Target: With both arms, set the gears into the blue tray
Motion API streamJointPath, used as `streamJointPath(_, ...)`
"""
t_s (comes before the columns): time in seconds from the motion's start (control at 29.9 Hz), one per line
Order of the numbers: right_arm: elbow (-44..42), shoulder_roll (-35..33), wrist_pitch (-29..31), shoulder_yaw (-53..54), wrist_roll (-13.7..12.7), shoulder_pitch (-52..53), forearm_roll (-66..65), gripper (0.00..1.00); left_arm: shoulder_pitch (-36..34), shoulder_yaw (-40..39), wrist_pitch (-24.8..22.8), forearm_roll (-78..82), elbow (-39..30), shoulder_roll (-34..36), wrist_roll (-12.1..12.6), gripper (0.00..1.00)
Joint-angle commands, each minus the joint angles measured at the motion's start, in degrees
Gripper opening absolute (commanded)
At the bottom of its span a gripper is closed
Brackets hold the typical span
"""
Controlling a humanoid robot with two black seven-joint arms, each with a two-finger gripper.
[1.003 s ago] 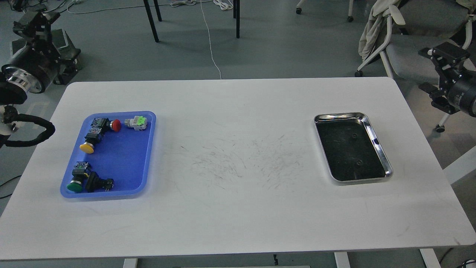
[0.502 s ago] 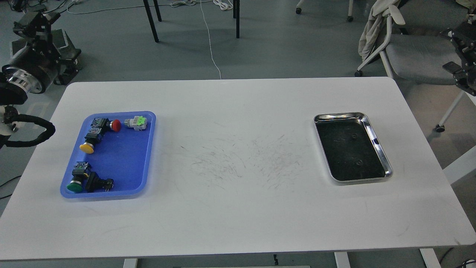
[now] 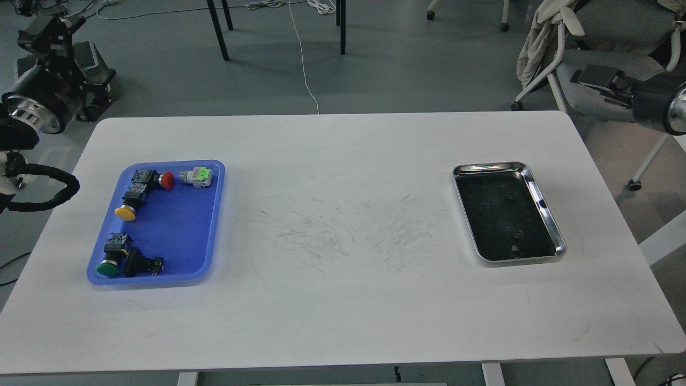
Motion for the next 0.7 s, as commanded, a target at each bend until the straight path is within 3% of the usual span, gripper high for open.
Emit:
streamJointPath(0.0, -2.6, 1.9, 2.0, -2.9, 0.2, 1.1, -8.1, 0.87, 0.0, 0.0, 0.0, -0.1, -0.2, 0.1, 0.0, 0.99)
streamJointPath(0.2, -5.3, 7.5, 2.4, -7.3, 1.7, 2.5, -14.7, 0.87, 0.0, -0.2, 1.1, 0.0, -0.8, 0.4, 0.0, 0.99)
streamJointPath(0.37, -8.6, 11.4, 2.2, -14.6, 5.9, 2.7, -18.2, 0.86, -0.1, -0.3, 1.1, 0.0, -1.8, 1.1, 0.0, 0.99)
streamJointPath(0.67, -16.8, 17.7, -0.2, -17.1, 6.3, -0.4, -18.5, 0.85, -0.1, -0.4, 1.2, 0.0, -2.1, 2.1, 0.1, 0.99)
